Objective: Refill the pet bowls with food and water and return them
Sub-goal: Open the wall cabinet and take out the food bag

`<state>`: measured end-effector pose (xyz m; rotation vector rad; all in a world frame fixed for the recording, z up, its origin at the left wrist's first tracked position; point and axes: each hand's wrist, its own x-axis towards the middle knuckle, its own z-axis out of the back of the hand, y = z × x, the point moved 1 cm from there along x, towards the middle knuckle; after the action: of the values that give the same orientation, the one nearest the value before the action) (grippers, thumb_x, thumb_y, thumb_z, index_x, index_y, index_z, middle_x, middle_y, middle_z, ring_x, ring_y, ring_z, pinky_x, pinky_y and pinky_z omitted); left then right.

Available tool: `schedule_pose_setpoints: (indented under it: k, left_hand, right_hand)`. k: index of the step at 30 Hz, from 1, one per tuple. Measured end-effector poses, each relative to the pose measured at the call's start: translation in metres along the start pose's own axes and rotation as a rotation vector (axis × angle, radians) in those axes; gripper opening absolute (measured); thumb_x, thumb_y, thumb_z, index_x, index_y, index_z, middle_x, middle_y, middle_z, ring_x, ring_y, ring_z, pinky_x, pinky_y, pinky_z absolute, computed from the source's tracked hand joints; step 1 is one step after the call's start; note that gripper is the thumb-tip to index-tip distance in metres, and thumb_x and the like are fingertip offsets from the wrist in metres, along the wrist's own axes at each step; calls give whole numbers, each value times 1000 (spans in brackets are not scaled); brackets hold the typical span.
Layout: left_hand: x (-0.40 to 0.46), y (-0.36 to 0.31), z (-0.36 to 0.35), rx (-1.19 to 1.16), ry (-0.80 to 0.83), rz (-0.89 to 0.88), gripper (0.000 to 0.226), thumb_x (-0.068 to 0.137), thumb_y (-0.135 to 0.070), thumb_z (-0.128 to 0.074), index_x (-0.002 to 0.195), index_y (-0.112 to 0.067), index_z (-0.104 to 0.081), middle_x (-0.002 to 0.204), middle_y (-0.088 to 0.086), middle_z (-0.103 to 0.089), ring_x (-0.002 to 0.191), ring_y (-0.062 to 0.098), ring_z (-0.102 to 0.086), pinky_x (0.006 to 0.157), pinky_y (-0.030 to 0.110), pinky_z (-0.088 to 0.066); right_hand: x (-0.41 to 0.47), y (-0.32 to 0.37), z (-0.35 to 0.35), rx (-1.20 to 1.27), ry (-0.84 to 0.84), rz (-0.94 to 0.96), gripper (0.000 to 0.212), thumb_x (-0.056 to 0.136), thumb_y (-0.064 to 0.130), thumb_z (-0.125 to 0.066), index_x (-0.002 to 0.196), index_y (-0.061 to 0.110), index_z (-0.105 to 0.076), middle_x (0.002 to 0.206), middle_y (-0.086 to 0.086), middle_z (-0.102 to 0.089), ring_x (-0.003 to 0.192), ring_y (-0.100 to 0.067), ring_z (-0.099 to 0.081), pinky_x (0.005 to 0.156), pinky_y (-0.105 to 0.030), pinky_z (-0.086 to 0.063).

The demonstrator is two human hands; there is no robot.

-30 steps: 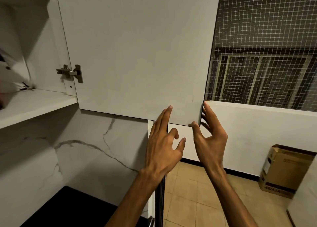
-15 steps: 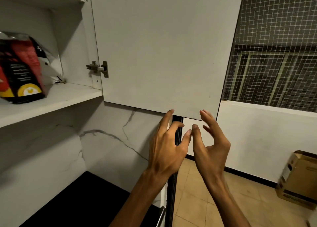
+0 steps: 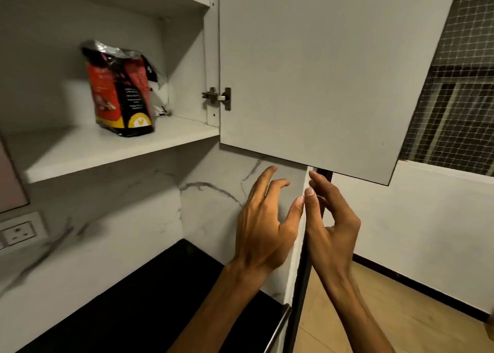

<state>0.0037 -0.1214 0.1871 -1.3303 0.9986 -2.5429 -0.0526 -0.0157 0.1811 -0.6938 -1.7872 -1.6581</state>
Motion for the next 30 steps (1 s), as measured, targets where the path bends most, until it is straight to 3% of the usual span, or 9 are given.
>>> schedule_pose_setpoints:
  k: [4,9,15,18,25,30]
  left_hand:
    - [-9,6,28,18,-19,56,50,98,-55,-45,138,-28,-59,165,-15,-35,148,4,-37,110,25,-39]
    - [-16,11,62,51,-37,114,51,96,-58,-43,140,-33,-56,166,-19,-31,149,1,-33,111,26,-34]
    - [-20,18,95,93,-83,138,50,97,-58,-44,139,-35,-56,165,-20,-31,148,2,-34,113,30,-35]
    - [-19,23,111,112,-99,160,53,95,-61,-42,140,-35,-55,166,-20,-29,149,2,-32,114,31,-33]
    - [-7,42,137,129,-157,220,58,93,-64,-40,141,-36,-56,165,-21,-31,147,1,-32,109,25,-29]
    - [9,62,150,74,-217,244,56,97,-64,-47,141,-30,-59,160,-16,-40,138,1,-44,110,19,-42]
  right_hand:
    - [-11,13,-19,30,71,-21,38,101,34,-62,138,29,-65,134,12,-69,122,-3,-65,91,-20,-57]
    - [-19,32,-47,96,114,-15,33,101,24,-64,134,24,-68,130,10,-70,121,-3,-65,99,-21,-55]
    - [-26,46,-73,163,182,-21,33,102,22,-65,134,24,-68,126,11,-71,117,-2,-66,90,-11,-53]
    - [-26,50,-89,194,230,-26,33,102,22,-65,134,28,-67,123,20,-69,115,0,-66,91,-13,-54]
    - [-16,54,-129,278,336,-32,33,101,22,-64,134,25,-68,124,15,-71,114,0,-67,92,-20,-57]
    - [-1,51,-162,360,417,-87,32,100,23,-65,132,28,-68,124,17,-71,116,-2,-67,96,-29,-58]
